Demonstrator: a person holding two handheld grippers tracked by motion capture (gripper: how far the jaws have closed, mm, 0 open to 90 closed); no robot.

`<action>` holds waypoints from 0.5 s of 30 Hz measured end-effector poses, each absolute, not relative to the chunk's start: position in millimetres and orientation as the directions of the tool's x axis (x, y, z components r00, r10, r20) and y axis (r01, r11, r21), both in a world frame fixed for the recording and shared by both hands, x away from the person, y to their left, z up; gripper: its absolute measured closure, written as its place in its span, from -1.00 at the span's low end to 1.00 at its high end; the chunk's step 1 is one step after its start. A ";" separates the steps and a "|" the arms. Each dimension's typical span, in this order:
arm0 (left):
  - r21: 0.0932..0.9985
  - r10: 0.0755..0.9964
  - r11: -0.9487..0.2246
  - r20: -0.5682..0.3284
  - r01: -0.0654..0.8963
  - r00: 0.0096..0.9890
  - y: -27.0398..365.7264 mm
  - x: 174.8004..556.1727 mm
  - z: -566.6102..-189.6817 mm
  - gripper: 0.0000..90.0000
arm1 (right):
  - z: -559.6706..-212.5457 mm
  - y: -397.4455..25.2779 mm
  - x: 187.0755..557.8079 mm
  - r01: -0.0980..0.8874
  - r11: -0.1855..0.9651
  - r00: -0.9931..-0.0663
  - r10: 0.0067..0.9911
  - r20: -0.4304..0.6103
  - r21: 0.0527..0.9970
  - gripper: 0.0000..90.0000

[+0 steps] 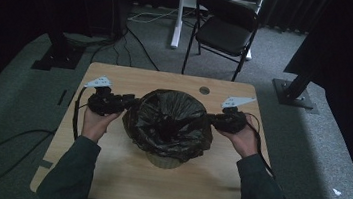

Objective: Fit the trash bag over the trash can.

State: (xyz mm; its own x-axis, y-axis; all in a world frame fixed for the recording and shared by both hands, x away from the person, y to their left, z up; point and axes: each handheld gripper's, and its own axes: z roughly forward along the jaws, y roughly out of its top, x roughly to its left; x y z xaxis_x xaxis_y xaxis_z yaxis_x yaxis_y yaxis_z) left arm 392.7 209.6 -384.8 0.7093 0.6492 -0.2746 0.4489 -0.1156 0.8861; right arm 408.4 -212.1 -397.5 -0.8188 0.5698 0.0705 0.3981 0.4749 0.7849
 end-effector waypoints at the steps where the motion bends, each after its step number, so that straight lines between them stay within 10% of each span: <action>1: 0.891 0.648 -0.118 -0.266 0.438 0.714 209.2 391.7 -380.9 0.42 | -397.5 -212.3 408.3 0.399 0.474 -0.818 0.570 0.071 0.785 0.78; 15: 0.920 0.518 -0.241 -0.149 0.310 0.842 167.3 380.5 -339.5 0.30 | -398.0 -213.2 406.7 0.393 0.476 -0.822 0.565 0.069 0.787 0.78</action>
